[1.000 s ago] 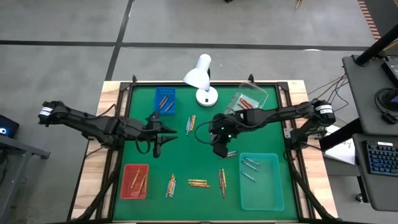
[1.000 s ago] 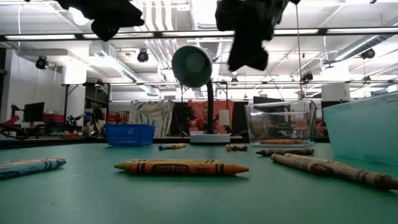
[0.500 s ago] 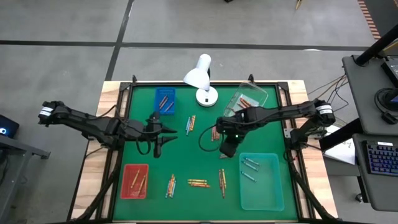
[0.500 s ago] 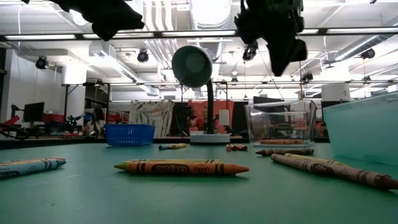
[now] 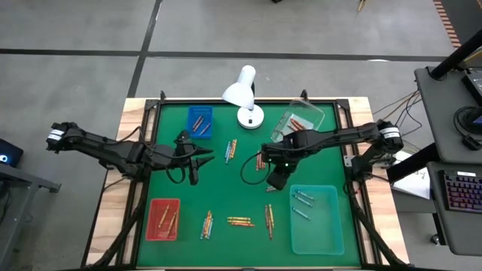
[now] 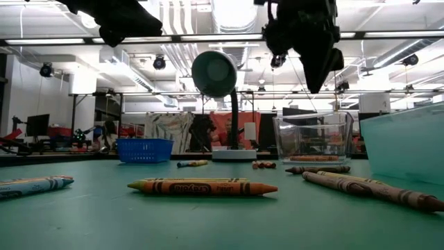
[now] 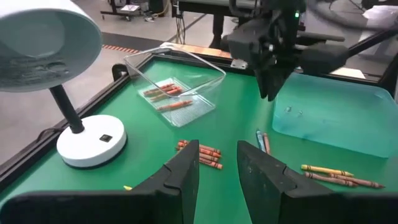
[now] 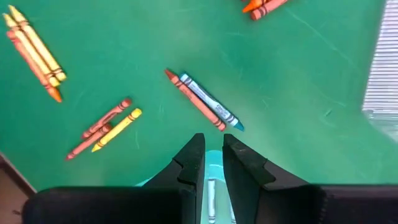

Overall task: Sort crayons
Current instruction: Put the blue crayon into the green bin

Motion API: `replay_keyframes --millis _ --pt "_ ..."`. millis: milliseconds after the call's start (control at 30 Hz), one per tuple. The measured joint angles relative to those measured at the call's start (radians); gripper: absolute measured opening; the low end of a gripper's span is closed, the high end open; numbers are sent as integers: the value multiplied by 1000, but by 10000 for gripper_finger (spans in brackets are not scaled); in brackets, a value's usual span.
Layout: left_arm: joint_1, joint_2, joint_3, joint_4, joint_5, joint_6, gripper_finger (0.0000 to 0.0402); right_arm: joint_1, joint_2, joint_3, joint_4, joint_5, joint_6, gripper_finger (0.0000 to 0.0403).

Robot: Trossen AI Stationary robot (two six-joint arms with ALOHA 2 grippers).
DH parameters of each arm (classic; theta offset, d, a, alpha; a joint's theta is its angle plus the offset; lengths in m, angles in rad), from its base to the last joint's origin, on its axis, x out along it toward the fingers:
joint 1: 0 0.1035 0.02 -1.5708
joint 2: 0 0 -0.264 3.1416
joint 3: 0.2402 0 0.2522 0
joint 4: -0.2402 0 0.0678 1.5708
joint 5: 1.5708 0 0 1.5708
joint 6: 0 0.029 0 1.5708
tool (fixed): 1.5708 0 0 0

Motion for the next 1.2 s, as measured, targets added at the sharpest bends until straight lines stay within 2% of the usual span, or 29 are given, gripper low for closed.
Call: replay_keyframes --millis 400,767,900,1033,1200 --pt "0 2 0 2 -1 0 91 0 124 57 -1 54 -106 47" --pt "1 29 -51 33 -11 50 91 46 129 71 -19 79 -201 47" --pt "1 93 -57 52 -23 63 91 84 129 70 -8 115 -228 47" --pt "5 194 -57 96 -98 103 91 121 126 69 -8 119 -234 47" --pt "33 325 -58 142 -93 108 91 169 107 69 -12 122 -278 47"
